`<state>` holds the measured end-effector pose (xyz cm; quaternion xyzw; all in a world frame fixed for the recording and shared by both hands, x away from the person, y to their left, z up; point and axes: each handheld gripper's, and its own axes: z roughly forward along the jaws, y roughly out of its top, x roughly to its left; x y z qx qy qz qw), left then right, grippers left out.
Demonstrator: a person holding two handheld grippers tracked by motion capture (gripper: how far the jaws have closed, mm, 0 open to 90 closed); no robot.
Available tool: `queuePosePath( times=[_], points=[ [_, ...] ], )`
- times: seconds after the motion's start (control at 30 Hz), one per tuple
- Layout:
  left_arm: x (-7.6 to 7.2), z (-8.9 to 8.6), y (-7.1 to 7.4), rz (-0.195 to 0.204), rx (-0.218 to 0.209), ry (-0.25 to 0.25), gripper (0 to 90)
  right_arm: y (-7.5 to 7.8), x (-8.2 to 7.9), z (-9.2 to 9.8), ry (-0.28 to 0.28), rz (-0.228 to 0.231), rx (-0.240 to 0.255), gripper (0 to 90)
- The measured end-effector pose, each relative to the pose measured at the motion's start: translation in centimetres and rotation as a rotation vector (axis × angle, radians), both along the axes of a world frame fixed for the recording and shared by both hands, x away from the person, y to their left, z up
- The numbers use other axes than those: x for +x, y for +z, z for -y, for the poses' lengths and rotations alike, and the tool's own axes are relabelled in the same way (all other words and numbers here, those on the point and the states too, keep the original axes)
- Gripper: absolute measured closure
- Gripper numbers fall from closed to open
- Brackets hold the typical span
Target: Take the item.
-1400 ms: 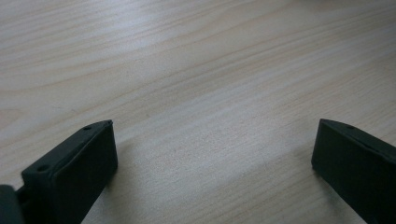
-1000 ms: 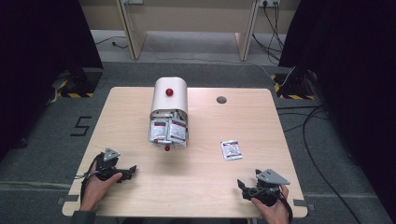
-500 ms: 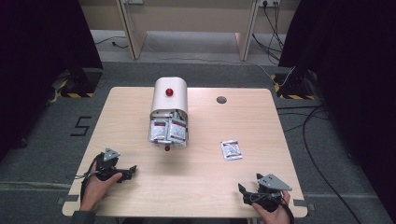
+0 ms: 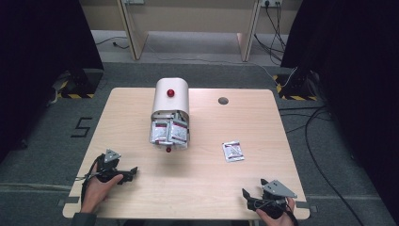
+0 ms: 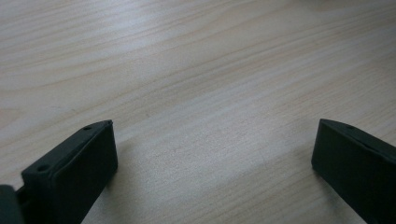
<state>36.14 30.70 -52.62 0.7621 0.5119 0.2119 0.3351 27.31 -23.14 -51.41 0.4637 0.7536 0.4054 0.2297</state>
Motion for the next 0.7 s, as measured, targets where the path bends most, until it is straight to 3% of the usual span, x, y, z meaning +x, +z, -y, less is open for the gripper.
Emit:
queuePosePath(
  times=[0.7],
  points=[
    [0.0, 0.0, 0.0, 0.0, -0.001, 0.0, 0.0, -1.0, -1.2, 0.5, -0.006, 0.003, -0.004, 19.2]
  ],
)
